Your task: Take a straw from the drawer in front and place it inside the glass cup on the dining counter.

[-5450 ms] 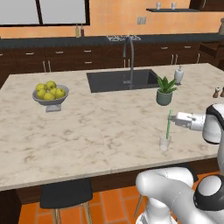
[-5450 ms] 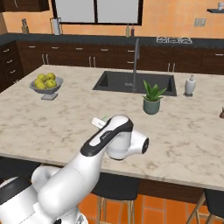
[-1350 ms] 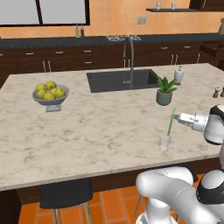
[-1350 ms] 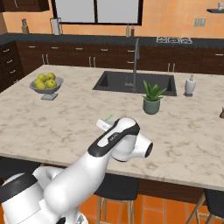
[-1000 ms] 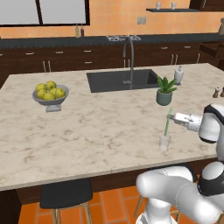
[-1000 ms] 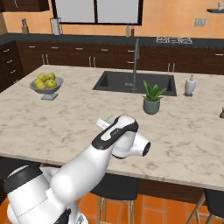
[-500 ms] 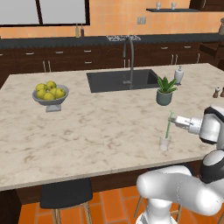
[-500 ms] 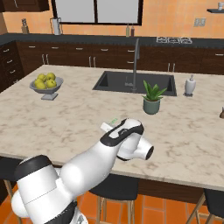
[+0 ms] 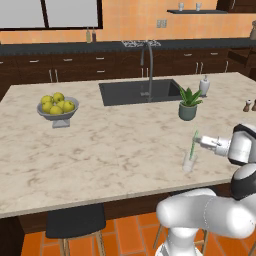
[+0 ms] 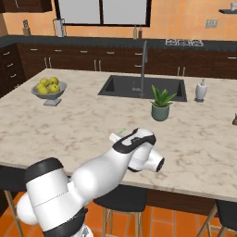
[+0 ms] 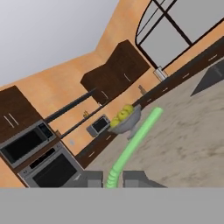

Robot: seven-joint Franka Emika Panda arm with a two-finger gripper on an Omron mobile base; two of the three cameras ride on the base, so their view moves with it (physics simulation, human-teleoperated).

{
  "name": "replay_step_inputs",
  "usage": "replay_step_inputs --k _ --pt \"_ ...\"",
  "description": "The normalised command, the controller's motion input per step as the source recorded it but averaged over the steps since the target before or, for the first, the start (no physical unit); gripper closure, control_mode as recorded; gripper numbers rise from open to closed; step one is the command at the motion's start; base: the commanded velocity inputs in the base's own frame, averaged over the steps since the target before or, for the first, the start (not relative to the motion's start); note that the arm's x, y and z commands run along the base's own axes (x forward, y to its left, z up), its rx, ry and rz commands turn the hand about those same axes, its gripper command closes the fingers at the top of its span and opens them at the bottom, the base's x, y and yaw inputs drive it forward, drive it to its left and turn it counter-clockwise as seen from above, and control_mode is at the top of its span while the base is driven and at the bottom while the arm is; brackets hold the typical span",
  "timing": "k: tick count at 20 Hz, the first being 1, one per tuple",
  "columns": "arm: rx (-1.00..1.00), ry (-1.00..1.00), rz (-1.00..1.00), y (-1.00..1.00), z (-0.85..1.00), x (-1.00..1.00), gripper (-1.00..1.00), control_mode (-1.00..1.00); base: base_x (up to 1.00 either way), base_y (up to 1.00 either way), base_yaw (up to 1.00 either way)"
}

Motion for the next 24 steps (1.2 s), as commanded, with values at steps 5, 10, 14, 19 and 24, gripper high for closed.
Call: replay_step_inputs --k 5,10,14,19,24 --pt "0.01 0.00 0.00 0.08 -0.20 -0.13 -1.00 -1.00 0.00 0.00 0.00" --pt "0.00 0.00 0.00 0.18 -0.02 -0.23 -1.00 -1.00 0.00 0.00 0.00" --pt "0.00 0.00 0.00 0.11 0.00 -0.06 -1.00 -1.00 0.00 0.00 0.00" --pt "0.00 0.00 0.00 0.20 0.00 0.00 -1.00 -1.00 0.00 0.00 0.00" --pt "-0.05 0.00 0.00 0.04 0.00 0.00 -1.00 -1.00 0.00 0.00 0.00"
